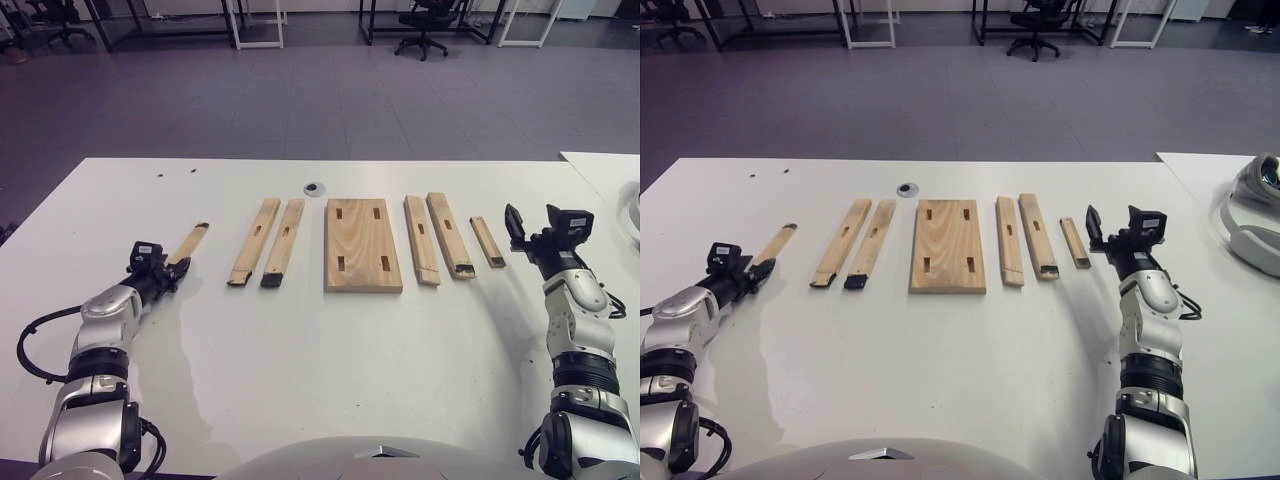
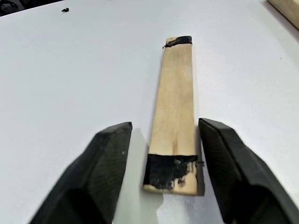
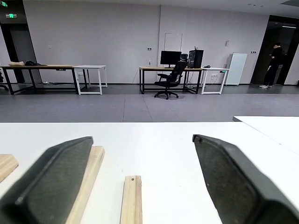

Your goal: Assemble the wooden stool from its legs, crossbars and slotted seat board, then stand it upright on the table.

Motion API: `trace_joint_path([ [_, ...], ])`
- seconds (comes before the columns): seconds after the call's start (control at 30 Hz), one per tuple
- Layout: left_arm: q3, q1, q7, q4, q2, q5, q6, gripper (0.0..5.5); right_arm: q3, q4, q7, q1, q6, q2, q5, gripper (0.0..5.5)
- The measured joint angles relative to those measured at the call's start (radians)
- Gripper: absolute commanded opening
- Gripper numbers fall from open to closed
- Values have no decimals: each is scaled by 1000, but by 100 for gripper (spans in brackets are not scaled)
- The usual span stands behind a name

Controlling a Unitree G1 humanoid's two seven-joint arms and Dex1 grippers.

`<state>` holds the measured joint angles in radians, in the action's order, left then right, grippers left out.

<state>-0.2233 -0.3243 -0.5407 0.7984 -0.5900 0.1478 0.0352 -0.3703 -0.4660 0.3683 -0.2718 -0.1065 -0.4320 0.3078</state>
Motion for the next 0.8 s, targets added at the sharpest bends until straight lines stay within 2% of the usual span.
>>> trace_joint_path([
  [0.13,16,9,-11,-17,0,-1,-2,136,8,-20,-2,-1,-8,0,-3,399],
  [0.37,36,40,-17,-49,11,0,-79,129,30,-30,26,-25,24,-1,5,399],
  [0.5,35,19,-60,-271,130,93,-176,129,49,110,170,-45,255,44,218,399],
  [0.57,101,-52,-46,-414,217,96,-177,129,65,247,210,-80,428,97,380,399],
  [0.7,251,-119,-11,-549,383,65,-156,129,89,367,150,-173,613,218,567,399],
  [0.8,329,-154,-1,-614,418,3,-153,129,103,379,74,-211,683,312,636,371],
])
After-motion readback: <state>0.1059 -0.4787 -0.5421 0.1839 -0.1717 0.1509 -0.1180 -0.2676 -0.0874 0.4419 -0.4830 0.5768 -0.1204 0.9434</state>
